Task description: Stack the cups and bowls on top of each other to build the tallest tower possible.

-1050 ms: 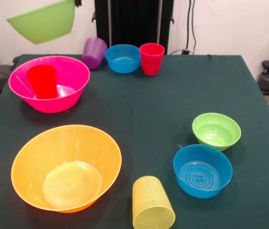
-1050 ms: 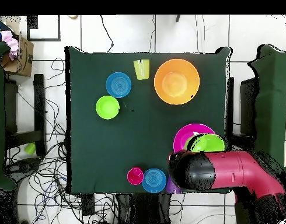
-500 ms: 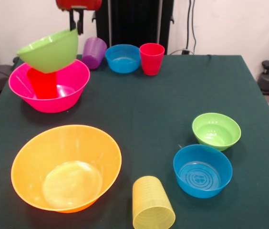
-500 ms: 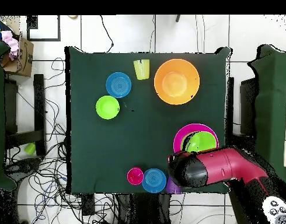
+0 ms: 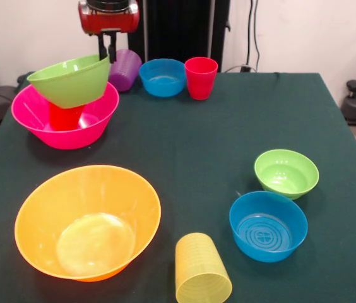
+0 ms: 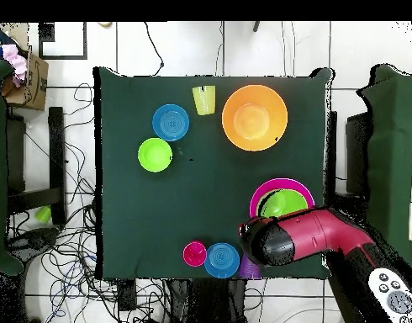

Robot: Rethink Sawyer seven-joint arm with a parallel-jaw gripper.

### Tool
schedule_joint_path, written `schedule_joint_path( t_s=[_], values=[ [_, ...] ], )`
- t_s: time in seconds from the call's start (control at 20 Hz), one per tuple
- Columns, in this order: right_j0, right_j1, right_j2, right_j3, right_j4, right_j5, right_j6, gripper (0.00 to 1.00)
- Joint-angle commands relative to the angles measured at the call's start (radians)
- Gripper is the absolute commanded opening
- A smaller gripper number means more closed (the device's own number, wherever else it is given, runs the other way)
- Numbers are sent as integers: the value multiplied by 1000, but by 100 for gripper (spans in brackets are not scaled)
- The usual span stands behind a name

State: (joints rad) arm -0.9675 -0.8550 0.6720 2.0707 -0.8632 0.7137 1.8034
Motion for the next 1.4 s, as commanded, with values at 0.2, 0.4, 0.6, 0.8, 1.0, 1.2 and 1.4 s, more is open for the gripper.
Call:
schedule_joint_path(
  t_s=[0.2, 0.4, 0.6, 0.8, 1.0, 1.2, 1.4],
  values=[
    [-26, -26, 4, -22, -57, 44, -223, 0],
    [-65, -34, 11, -25, -70, 56, -278, 0],
    [-80, -27, 14, -34, -86, 65, -292, 0],
    [-72, 40, 3, -48, -130, 22, -238, 0],
    [-55, 104, -4, -62, -162, -14, -193, 0],
    [-29, 130, -11, -70, -178, -30, -146, 0],
    [-16, 145, -18, -76, -189, -36, -127, 0]
  ],
)
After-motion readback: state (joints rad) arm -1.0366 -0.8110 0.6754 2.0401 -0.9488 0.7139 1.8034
